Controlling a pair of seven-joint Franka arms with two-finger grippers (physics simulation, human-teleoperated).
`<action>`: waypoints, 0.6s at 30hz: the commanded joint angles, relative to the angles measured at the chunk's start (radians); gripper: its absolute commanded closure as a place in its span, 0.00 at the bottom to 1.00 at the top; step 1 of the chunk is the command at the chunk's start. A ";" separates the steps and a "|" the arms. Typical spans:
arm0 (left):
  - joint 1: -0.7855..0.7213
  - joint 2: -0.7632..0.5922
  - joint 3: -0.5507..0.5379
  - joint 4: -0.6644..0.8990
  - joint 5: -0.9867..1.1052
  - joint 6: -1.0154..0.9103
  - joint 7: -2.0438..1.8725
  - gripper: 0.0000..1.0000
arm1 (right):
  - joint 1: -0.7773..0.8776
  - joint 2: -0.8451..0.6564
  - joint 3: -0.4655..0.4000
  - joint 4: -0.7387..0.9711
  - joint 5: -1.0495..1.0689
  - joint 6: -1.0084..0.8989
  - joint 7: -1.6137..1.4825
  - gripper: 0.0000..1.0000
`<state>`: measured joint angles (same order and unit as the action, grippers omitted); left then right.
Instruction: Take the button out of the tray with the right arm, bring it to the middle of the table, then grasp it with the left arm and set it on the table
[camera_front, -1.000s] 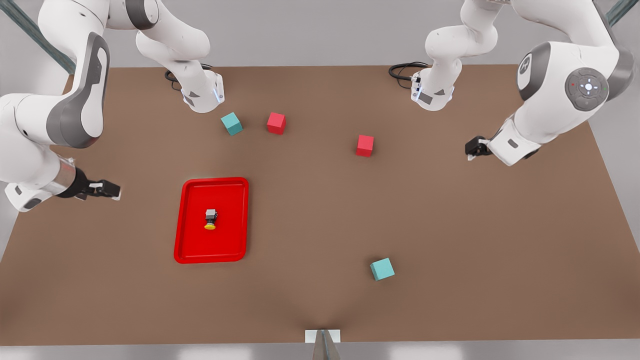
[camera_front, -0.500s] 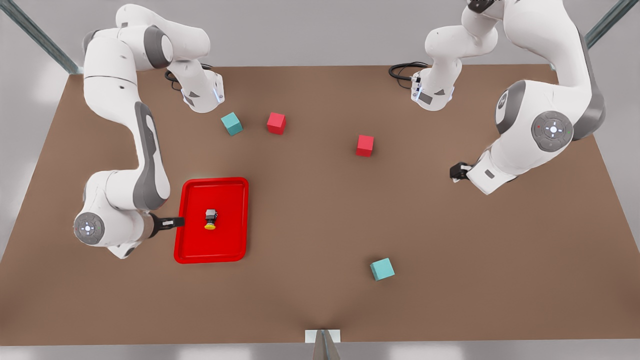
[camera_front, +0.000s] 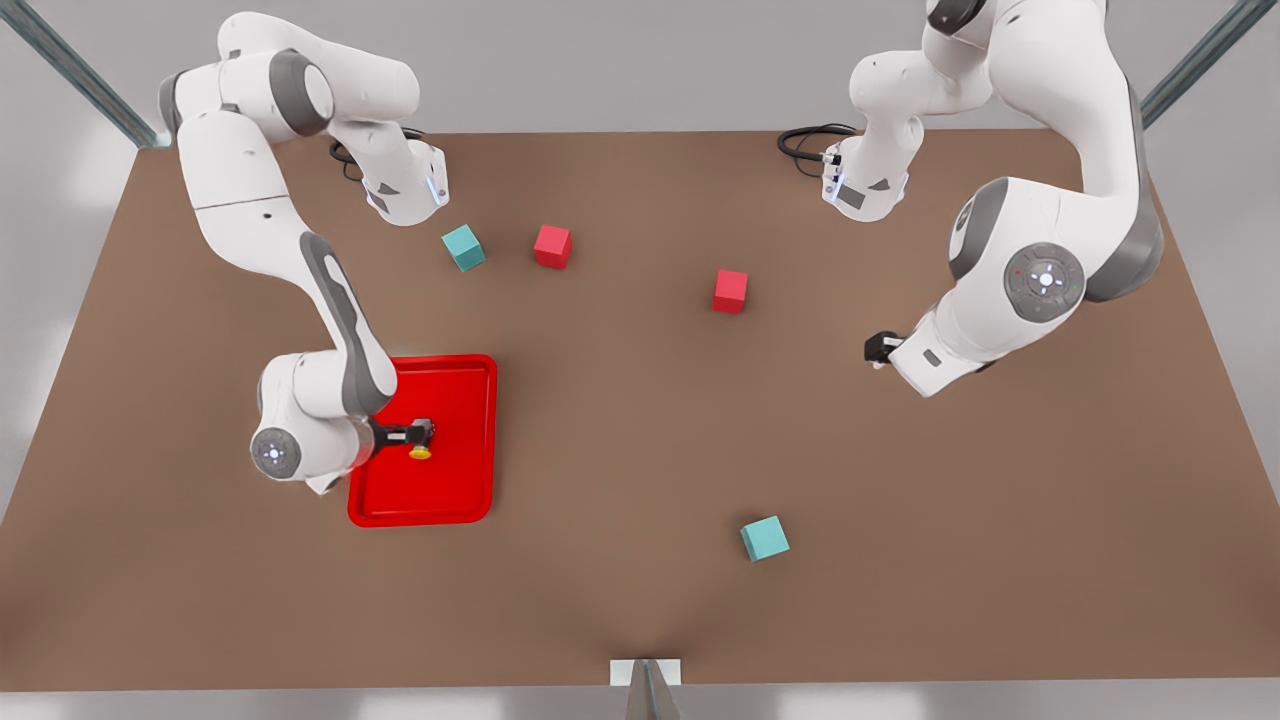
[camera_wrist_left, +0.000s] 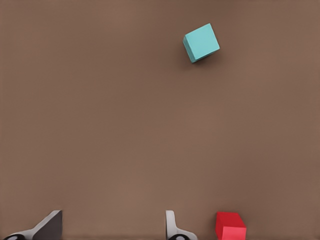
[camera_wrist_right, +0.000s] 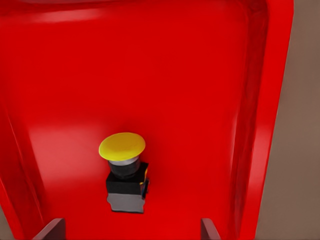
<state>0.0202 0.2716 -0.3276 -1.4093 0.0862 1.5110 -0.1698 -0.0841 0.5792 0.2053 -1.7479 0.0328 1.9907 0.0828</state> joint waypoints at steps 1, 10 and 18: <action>0.000 -0.002 -0.001 0.007 0.003 0.001 -0.022 0.00 | -0.011 -0.036 0.013 -0.082 -0.001 0.320 0.158 0.00; 0.000 -0.005 -0.045 0.069 -0.011 -0.045 -0.050 0.00 | -0.014 -0.024 0.046 -0.157 -0.083 0.398 0.193 0.00; -0.019 0.021 -0.033 0.075 0.017 0.054 -0.048 0.00 | -0.002 -0.027 0.046 -0.174 -0.105 0.399 0.186 0.00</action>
<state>0.0033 0.2949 -0.3607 -1.3344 0.0660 1.5397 -0.1946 -0.0873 0.5537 0.2516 -1.9205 -0.0593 2.3684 0.2062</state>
